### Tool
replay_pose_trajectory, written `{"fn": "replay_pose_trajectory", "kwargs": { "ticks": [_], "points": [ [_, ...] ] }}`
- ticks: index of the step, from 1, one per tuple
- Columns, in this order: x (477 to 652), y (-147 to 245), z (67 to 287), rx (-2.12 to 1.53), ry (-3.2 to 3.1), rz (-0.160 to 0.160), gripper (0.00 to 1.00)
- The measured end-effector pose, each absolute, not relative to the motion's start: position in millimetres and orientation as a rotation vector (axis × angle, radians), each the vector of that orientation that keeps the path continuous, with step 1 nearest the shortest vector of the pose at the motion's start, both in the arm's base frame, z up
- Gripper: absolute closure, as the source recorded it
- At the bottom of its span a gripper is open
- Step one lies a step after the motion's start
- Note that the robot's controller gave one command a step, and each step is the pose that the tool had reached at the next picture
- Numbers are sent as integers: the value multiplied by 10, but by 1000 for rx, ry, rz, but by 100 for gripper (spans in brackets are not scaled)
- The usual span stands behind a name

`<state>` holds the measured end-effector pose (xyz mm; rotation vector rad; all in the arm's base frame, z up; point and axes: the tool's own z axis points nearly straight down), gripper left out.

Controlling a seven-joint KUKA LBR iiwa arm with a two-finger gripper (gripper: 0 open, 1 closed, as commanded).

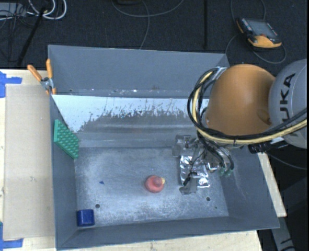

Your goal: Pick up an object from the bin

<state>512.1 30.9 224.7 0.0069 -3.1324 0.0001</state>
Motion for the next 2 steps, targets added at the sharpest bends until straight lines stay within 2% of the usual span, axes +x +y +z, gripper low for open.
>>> {"fn": "replay_pose_trajectory", "kwargs": {
  "ticks": [1, 2],
  "points": [
    [5349, 353, 1562, 77, -3134, 0, 0],
    [5407, 366, 902, 125, -3131, 0, 0]
  ]
}}
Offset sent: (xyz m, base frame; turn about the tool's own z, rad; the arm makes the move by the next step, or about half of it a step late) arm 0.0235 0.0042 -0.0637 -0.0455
